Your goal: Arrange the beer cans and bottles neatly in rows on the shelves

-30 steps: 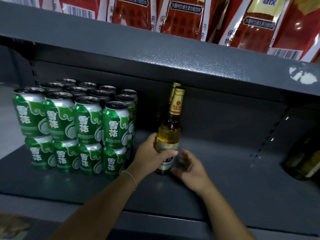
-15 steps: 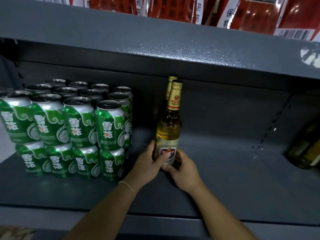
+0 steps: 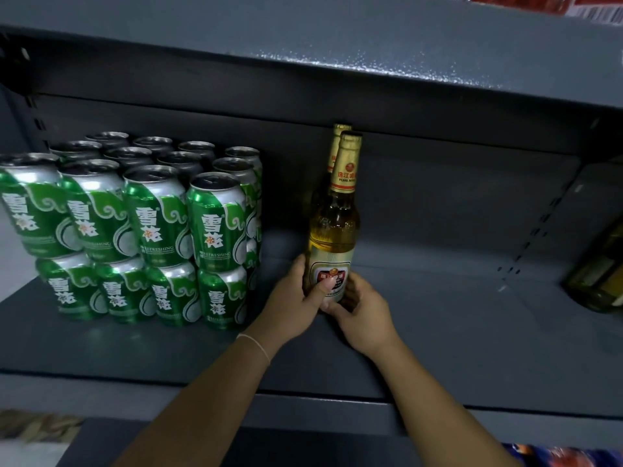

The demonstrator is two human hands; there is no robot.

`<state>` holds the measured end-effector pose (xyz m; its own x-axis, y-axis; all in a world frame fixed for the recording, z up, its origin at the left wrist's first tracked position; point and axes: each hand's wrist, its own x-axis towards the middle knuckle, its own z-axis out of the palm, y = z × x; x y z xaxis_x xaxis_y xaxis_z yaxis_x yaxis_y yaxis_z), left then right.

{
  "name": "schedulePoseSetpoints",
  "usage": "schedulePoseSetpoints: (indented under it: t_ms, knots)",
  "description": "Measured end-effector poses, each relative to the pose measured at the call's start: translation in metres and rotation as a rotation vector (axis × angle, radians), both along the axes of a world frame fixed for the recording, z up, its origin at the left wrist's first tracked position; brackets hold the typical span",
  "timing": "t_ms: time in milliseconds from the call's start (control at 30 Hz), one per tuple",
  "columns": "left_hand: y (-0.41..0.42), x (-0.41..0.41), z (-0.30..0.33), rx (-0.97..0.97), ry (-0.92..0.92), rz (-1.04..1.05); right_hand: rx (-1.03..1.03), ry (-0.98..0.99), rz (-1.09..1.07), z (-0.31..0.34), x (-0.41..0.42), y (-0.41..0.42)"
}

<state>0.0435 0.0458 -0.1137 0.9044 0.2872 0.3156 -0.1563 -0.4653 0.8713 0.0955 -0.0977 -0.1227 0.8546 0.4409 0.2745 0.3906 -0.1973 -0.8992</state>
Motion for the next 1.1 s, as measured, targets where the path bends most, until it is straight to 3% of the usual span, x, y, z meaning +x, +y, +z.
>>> schedulePoseSetpoints:
  t_ms: [233, 567, 767, 1100]
  knots:
    - [0.001, -0.002, -0.006, 0.195, -0.064, 0.144, 0.015, -0.014, -0.047, 0.0, -0.003, -0.003]
    - [-0.002, -0.003, -0.006, 0.247, -0.041, 0.172, 0.036, 0.017, -0.053, 0.002, -0.005, -0.005]
    - [-0.017, -0.023, 0.029, 0.403, -0.278, 0.41, 0.101, 0.085, -0.106, 0.016, 0.003, -0.019]
    - [-0.183, 0.007, 0.101, 0.368, -0.502, 0.068, 0.279, -0.151, -0.483, 0.084, 0.021, -0.205]
